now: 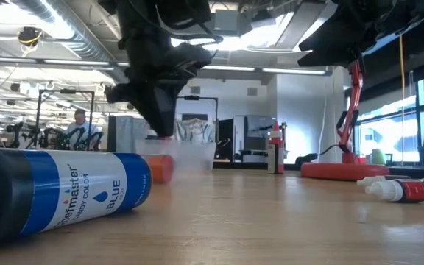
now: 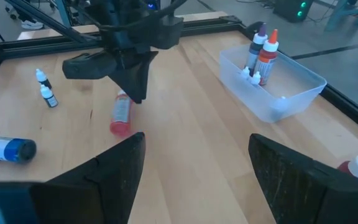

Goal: Pick & Place food coloring
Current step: Put the large orange food coloring bottle into the transparent bin

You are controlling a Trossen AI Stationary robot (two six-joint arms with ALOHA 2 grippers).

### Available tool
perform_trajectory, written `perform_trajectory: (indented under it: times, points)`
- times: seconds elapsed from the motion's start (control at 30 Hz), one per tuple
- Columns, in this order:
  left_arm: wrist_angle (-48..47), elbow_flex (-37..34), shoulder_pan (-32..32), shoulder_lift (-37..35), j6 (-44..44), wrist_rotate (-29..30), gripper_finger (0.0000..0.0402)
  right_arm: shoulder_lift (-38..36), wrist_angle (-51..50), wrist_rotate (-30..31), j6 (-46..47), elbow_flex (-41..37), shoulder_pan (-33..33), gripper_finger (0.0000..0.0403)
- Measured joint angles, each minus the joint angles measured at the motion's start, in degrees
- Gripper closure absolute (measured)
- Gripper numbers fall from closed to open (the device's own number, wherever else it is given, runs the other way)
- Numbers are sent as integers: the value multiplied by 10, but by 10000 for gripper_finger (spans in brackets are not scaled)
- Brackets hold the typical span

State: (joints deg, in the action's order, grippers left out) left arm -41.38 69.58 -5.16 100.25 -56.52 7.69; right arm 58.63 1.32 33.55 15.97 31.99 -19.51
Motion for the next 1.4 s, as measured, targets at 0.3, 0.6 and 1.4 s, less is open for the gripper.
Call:
perform_trajectory:
  times: [0.3, 0.6, 1.4]
  points:
    - [-21, 0, -39, -36, 165, 3, 384, 0, 0, -1, -18, 0, 0, 114]
    - [-21, 0, -75, -48, 228, 3, 377, 0, 0, -1, -30, 0, 0, 114]
    - [15, 0, -103, -67, 224, 87, 236, 0, 1, -1, -11, 0, 0, 114]
